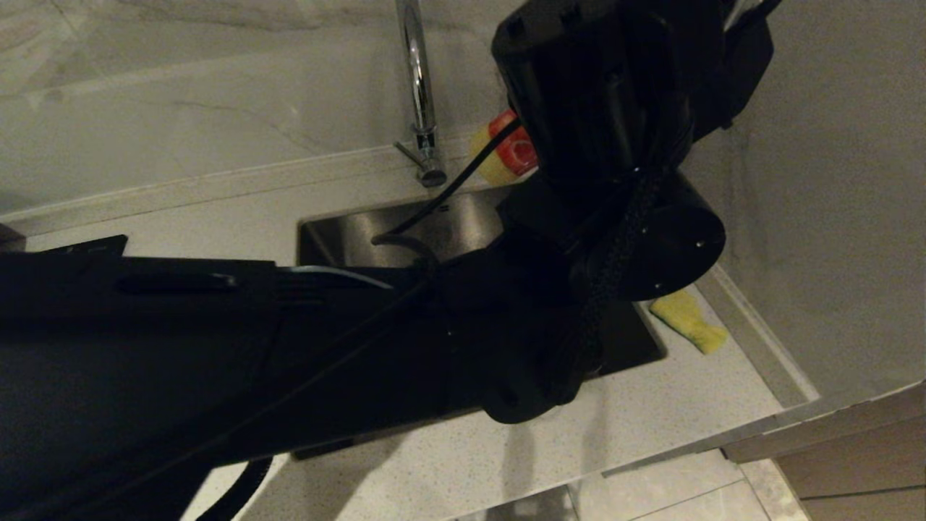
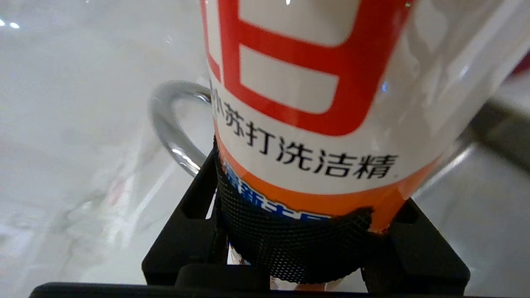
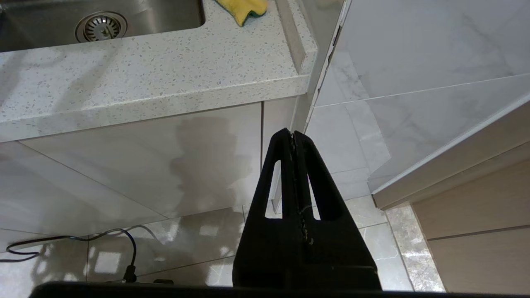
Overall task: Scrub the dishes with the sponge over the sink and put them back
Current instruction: Place the dish soap on the table
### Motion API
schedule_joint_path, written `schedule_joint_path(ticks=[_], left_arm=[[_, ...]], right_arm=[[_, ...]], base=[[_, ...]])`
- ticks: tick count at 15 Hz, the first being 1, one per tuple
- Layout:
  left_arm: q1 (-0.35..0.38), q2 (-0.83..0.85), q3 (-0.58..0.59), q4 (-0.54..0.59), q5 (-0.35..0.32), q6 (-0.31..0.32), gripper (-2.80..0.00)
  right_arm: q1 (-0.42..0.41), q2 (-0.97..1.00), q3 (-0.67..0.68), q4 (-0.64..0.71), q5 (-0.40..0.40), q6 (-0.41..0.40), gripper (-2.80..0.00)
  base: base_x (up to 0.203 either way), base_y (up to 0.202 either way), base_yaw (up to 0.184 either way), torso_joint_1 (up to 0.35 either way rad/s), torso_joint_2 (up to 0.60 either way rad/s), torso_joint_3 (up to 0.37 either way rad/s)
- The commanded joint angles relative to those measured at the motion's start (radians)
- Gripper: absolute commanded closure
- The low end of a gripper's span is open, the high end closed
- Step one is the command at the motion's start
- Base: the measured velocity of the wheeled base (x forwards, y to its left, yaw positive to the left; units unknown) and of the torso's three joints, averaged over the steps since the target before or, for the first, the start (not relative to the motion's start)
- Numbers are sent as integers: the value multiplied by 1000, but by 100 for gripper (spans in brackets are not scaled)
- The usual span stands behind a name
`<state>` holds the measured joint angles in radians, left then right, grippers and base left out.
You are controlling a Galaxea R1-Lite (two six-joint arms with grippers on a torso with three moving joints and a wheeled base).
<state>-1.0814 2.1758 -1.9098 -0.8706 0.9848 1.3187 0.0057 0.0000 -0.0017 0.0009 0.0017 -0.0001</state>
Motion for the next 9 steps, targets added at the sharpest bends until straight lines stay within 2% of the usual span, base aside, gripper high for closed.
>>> schedule_joint_path(ticks=[1,4,6,9], left_arm=[[-6,-68,-1,-4,-53,-6,0],[-6,-113,-1,3,-89,-20,0],[-2,-168,-1,82,-94,-80,0],[5,-252,-1,148,-157,-152,0]], right_arm=[[0,-2,0,1,0,0,0],[0,-2,0,-1,0,0,0],[0,-2,0,-1,0,0,0],[0,-2,0,-1,0,0,0]], base=[[0,0,0,0,0,0],[0,0,0,0,0,0],[0,0,0,0,0,0],[0,0,0,0,0,0]])
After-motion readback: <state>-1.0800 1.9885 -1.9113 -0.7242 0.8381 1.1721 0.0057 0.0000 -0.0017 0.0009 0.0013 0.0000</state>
